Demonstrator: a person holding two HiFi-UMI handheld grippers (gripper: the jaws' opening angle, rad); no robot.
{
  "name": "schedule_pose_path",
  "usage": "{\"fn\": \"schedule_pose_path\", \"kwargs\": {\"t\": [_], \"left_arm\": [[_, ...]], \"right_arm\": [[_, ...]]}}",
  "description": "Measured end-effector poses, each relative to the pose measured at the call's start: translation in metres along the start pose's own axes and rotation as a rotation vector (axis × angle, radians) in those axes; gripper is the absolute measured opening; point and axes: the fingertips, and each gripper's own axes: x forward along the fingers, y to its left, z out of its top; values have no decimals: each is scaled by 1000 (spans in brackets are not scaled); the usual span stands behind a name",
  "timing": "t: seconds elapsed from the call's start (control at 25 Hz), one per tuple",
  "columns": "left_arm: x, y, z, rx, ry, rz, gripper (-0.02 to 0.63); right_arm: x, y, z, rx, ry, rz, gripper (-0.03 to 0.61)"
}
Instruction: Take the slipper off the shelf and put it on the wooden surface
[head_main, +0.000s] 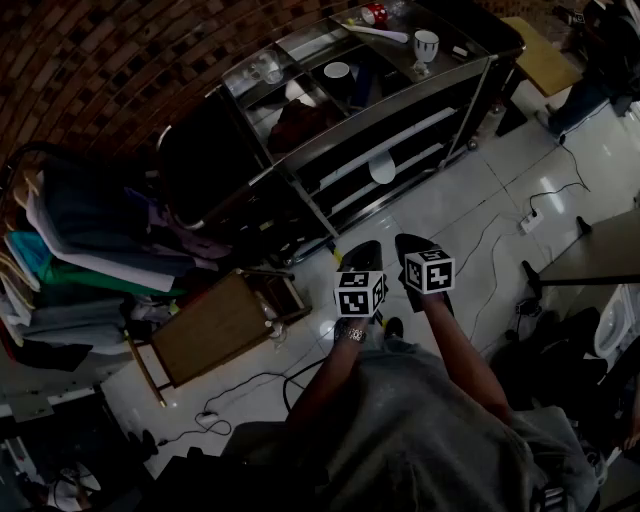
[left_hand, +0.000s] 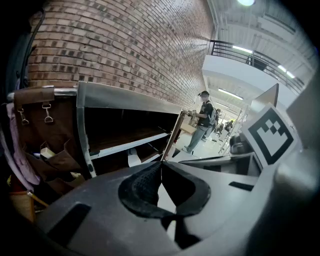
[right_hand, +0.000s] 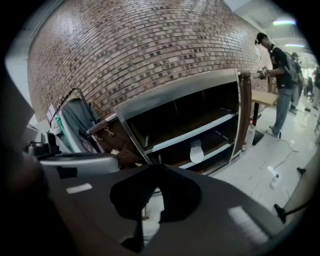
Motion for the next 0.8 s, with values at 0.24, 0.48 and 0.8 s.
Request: {"fn": "schedule_pose_path", "kwargs": {"t": [0.24, 0.48, 0.8], "left_arm": [[35, 54, 51, 19, -35, 18, 5], [74, 58, 65, 23, -3, -25, 3], [128, 55, 69, -32, -2, -4, 4]], "right_arm": [[47, -24, 54, 10, -26, -39, 2], [81, -56, 76, 27, -45, -57, 2], [160, -122, 76, 64, 13, -26, 3]]}}
